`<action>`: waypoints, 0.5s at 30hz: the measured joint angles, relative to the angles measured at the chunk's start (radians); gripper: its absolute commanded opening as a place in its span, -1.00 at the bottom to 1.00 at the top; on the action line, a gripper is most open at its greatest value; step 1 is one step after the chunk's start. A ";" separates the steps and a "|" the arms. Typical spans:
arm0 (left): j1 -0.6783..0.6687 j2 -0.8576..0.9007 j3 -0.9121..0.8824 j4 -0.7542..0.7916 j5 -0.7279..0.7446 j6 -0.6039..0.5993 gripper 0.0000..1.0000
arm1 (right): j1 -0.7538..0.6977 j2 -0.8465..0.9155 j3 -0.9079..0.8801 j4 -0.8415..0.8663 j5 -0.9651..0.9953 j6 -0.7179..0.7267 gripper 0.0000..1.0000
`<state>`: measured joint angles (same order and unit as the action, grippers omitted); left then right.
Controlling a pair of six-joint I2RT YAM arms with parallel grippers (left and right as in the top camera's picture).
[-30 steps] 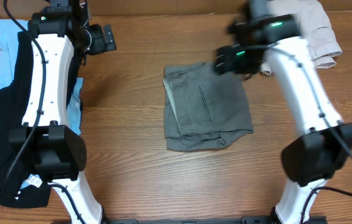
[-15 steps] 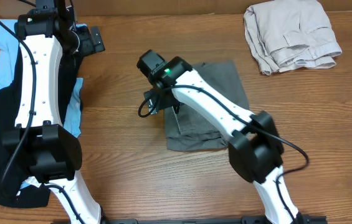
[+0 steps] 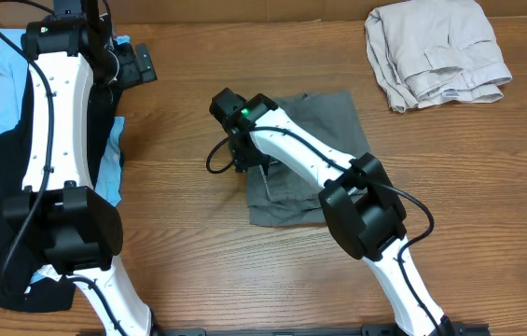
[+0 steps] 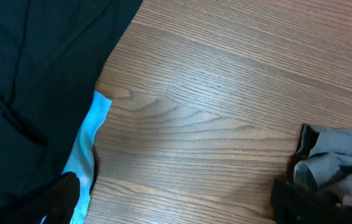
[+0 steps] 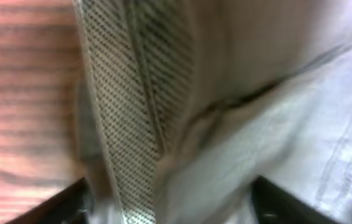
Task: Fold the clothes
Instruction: 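Grasp the folded grey shorts with the right gripper and lift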
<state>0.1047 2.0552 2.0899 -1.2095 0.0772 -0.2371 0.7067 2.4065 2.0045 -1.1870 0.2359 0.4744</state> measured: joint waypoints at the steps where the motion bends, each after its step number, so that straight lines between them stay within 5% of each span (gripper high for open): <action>1: 0.000 0.000 0.000 0.000 0.000 0.000 1.00 | 0.000 0.004 0.002 -0.006 0.006 0.006 -0.16; 6: 0.000 0.000 0.000 -0.002 0.000 0.000 1.00 | -0.001 0.013 0.009 -0.029 0.038 0.020 -0.92; 15: 0.000 0.000 0.000 -0.002 -0.003 0.000 1.00 | -0.026 0.027 0.096 -0.141 0.014 0.047 -0.92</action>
<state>0.1047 2.0552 2.0899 -1.2118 0.0742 -0.2371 0.6807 2.4340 2.1006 -1.3281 0.2501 0.5213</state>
